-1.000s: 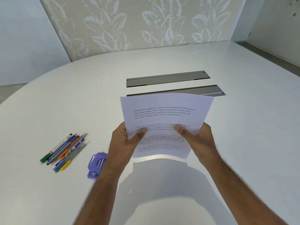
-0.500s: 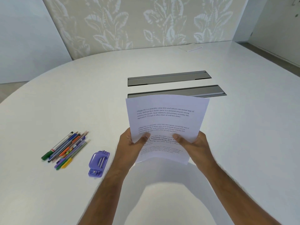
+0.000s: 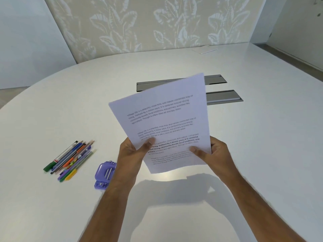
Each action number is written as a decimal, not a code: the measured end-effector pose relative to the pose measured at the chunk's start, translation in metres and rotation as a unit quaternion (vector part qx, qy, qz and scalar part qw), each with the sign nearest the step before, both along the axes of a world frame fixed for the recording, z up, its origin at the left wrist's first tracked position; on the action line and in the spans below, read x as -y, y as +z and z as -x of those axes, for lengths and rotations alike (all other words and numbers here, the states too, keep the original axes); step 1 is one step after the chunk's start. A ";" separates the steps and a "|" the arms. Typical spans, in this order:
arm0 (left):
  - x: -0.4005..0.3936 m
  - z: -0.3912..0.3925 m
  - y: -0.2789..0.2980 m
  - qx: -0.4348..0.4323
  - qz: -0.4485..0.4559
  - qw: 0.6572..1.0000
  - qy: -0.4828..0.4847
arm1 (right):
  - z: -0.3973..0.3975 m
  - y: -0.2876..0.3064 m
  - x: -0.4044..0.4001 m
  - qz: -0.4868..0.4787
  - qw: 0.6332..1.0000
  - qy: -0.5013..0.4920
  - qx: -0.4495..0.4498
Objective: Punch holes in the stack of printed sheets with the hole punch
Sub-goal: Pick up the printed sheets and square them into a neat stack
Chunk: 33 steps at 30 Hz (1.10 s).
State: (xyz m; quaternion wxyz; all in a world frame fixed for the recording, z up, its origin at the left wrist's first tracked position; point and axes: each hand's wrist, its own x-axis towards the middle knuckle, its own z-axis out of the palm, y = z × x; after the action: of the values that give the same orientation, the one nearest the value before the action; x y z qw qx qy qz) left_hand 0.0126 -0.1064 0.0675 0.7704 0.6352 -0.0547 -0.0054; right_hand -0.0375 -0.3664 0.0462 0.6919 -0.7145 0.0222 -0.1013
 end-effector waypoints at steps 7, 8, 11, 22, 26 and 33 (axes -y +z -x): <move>0.003 -0.003 0.013 0.003 0.144 0.990 -0.011 | 0.000 -0.009 0.008 -0.074 0.996 -0.039 -0.001; 0.004 -0.003 0.013 0.003 0.159 0.987 -0.018 | -0.001 -0.009 0.006 -0.109 0.993 -0.043 0.002; 0.010 -0.002 0.011 -0.001 0.201 0.978 -0.047 | -0.005 -0.009 -0.004 -0.213 0.977 -0.029 0.012; 0.005 -0.002 -0.008 -0.022 0.241 0.970 -0.027 | -0.004 0.000 0.001 -0.211 0.975 -0.059 0.044; -0.018 -0.007 -0.014 -0.033 0.220 0.975 0.010 | -0.002 0.001 0.022 -0.159 0.983 -0.084 0.041; -0.044 -0.010 -0.020 -0.067 0.004 0.998 0.020 | 0.003 0.000 0.048 -0.104 0.994 -0.043 0.010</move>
State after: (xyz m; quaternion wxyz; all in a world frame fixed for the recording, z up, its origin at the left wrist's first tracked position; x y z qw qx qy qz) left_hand 0.0228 -0.0623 0.0471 0.7749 0.6312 0.0097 -0.0326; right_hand -0.0406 -0.4147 0.0462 0.7577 -0.6360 0.0566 -0.1348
